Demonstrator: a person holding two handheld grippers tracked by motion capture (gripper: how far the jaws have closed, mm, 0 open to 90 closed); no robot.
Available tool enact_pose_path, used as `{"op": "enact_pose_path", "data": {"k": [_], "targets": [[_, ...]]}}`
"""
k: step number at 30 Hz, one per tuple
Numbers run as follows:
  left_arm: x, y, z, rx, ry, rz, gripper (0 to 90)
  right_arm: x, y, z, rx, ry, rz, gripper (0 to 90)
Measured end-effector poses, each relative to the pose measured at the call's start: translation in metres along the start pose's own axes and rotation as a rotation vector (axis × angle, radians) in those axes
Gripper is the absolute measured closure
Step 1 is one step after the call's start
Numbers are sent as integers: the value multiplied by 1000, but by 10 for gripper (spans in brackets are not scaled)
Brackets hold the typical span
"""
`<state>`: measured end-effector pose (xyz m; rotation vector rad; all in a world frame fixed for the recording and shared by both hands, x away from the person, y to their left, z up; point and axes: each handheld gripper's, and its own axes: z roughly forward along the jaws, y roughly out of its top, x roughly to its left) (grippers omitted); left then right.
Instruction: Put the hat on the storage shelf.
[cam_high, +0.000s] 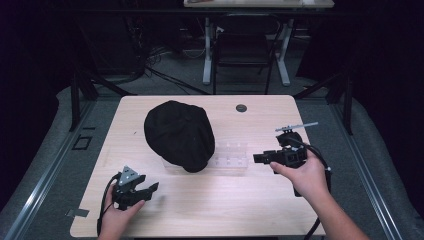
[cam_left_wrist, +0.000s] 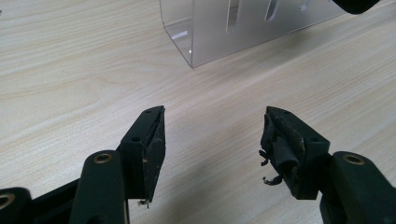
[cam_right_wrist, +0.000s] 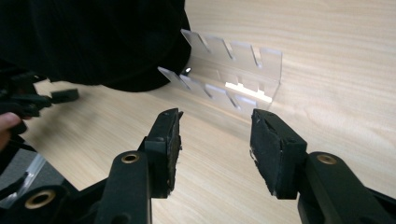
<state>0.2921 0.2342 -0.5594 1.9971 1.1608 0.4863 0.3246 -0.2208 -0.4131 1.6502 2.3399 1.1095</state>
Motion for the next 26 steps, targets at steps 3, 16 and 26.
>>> {"op": "enact_pose_path", "data": {"k": [3, 16, 26], "targets": [[0, 0, 0, 8, -1, 1, 401, -2, -14, 7, -8, -9, -4, 521], [0, 0, 0, 1, 5, -7, 401, -14, -79, 28, -157, -104, -41, 523], [-2, -1, 3, -8, 8, 23, 391, -27, -121, 50, -201, -161, -44, 506]]}}
